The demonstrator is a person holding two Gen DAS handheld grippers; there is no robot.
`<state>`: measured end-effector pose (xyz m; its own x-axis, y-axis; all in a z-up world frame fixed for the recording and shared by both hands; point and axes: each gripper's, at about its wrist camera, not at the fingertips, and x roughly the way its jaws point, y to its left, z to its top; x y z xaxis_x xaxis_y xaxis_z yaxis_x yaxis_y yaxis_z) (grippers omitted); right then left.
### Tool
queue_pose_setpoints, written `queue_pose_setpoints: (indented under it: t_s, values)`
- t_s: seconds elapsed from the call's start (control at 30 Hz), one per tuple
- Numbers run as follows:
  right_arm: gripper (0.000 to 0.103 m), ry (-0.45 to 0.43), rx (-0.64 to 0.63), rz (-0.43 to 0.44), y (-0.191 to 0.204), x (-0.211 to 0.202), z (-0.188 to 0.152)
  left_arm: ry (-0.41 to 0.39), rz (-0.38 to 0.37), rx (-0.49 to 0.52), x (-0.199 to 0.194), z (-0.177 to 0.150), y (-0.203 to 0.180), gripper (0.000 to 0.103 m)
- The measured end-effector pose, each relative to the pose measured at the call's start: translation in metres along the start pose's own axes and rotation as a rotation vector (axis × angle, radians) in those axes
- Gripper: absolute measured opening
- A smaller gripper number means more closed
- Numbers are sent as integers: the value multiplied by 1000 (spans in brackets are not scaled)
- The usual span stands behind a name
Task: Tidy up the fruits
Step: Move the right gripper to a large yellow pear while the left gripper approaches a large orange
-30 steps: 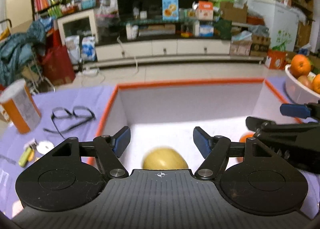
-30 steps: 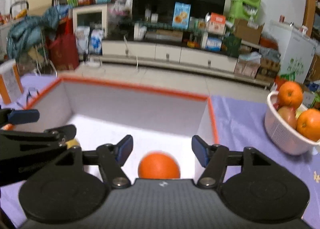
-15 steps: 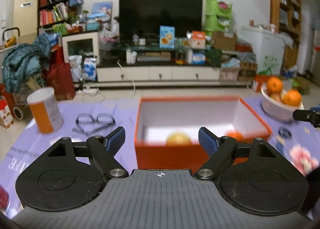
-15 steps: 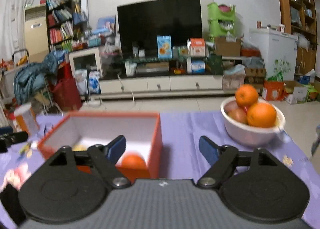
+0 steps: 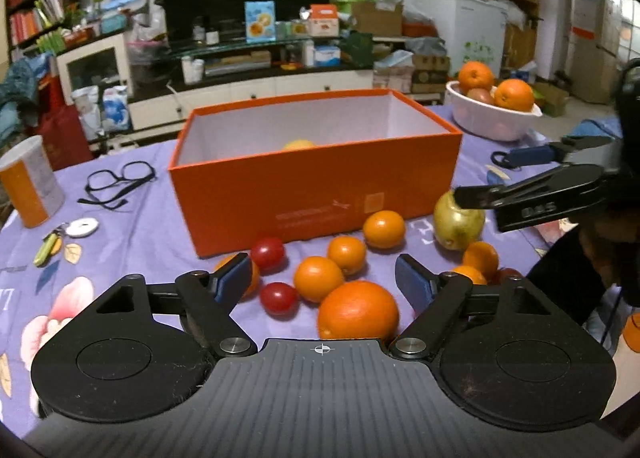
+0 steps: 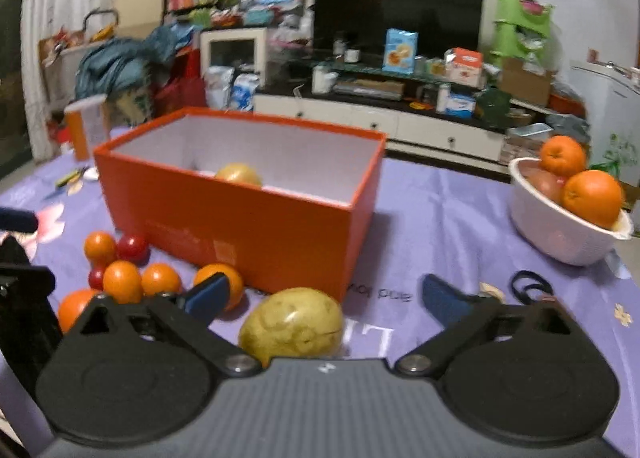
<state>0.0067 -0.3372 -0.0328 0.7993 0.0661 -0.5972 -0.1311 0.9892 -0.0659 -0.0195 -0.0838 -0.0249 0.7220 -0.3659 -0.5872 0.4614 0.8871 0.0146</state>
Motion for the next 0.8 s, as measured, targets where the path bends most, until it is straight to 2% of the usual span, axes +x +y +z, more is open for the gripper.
queue_pose_setpoints:
  t_s: [0.13,0.37,0.47,0.63,0.8]
  values:
    - [102,29,-23,31,7,14,1,25,-14,39,12,0,-9,60]
    - [102,127,23,63,10,38,-4,82,-34,15,25,-5,-8,57]
    - [102,128,13,67,12,37,-6,91,-36,17,26,-7,-9,57]
    - [102,138,15,60,13,38,-7,103,16,-20,32,-7,-8,64]
    - [102,145,6,56,15,39,-7,127,24,-32,37,-9,-11,69]
